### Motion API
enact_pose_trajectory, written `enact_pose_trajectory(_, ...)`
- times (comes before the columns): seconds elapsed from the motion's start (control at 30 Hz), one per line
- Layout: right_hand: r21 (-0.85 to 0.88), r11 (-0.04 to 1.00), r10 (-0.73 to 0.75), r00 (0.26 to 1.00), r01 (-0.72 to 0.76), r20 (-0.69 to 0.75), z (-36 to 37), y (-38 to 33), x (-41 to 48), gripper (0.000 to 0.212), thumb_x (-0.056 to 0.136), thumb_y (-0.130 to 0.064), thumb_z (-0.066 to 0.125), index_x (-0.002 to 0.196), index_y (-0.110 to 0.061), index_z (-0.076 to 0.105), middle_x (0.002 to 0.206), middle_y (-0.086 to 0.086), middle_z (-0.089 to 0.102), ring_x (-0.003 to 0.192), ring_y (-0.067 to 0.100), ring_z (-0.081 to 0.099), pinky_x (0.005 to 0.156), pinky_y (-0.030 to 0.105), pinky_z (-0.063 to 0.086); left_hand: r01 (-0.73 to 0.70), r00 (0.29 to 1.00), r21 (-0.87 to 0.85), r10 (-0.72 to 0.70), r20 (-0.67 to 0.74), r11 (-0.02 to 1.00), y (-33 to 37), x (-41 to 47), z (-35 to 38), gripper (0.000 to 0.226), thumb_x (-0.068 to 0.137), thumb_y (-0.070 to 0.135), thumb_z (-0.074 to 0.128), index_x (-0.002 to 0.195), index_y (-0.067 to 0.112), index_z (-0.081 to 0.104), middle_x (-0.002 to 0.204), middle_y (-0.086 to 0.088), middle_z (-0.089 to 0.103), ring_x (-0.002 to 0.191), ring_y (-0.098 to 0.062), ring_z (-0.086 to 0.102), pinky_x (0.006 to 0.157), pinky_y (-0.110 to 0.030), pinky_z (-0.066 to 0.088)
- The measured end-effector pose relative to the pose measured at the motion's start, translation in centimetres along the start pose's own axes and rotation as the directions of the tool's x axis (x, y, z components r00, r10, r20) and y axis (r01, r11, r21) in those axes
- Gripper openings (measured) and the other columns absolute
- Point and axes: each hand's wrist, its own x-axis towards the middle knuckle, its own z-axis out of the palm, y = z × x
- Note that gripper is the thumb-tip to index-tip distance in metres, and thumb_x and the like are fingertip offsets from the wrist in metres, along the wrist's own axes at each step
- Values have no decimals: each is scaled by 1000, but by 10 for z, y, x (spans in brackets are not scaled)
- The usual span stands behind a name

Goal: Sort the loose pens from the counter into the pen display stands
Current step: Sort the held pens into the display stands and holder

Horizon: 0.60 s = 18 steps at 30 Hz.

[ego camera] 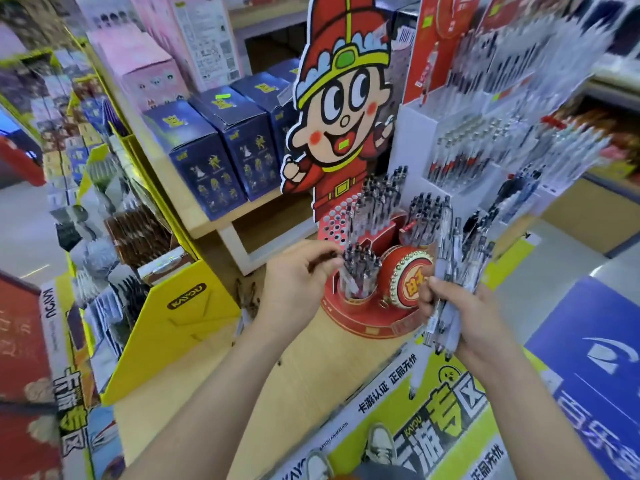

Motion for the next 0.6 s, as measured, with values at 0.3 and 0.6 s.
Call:
enact_pose_trajectory(0.3, 14, 997, 75, 997, -75, 28, -18, -2, 6, 12, 93, -1, 54, 102, -1, 62, 68, 11, 61, 52, 19, 55, 45, 26, 46, -91, 989, 129, 74, 132, 987, -13, 13, 37, 10, 86, 10, 70, 95, 12, 73, 90, 3, 68, 68, 1, 55, 77, -28, 52)
enact_pose_trajectory(0.6, -59, 995, 84, 995, -81, 52, -21, -4, 18, 14, 92, -4, 57, 102, -5, 66, 71, 7, 62, 59, 22, 60, 53, 29, 50, -83, 972, 214, 32, 233, 973, -8, 26, 38, 14, 86, 17, 69, 98, 10, 74, 95, -3, 68, 85, -19, 60, 82, -41, 52)
